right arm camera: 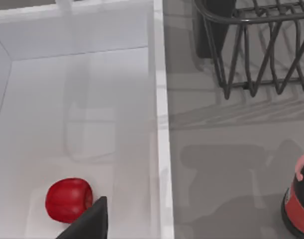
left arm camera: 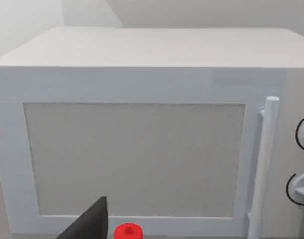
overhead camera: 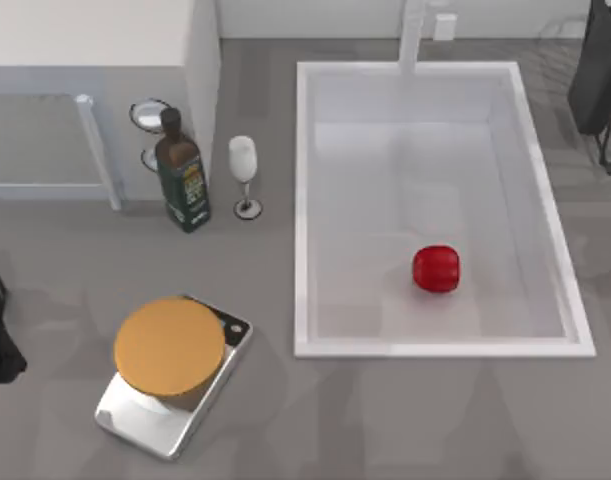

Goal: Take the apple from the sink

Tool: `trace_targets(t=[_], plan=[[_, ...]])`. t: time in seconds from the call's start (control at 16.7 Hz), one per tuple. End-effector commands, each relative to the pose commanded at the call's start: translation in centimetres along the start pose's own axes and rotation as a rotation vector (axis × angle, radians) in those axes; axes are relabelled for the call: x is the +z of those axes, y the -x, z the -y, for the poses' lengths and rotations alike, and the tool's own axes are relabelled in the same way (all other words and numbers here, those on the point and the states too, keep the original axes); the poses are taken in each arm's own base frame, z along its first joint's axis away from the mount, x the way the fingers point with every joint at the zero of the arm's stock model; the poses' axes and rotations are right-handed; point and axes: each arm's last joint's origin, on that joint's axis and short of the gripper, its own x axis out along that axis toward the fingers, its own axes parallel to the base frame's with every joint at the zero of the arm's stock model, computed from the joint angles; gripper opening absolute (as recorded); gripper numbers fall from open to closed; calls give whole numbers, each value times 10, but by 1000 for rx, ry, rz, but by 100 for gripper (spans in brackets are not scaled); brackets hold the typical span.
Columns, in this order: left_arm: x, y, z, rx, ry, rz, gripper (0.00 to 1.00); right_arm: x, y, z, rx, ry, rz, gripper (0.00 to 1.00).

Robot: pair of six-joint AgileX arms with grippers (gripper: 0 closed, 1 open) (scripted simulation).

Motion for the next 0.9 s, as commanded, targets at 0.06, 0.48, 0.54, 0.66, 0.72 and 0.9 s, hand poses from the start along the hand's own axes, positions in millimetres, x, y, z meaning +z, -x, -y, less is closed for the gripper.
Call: trace_targets(t=[0.06,0.48,0.54,0.66,0.72,0.9], plan=[[0,0,0,0,0,0,100,15,-11,-6,0,-9,-71,100],[0,0,0,0,0,0,100,69,-140,-72,-34,-13,-580,100],[0,0,0,0,0,0,100,67,-161,-83,-43,-5,-644,100],[0,0,0,0,0,0,100,56,-200,-107,-63,16,-758,100],[0,0,0,0,0,0,100,49,-217,-118,-73,27,-807,100],[0,0,0,0,0,0,100,26,-255,-145,-98,57,-913,100]])
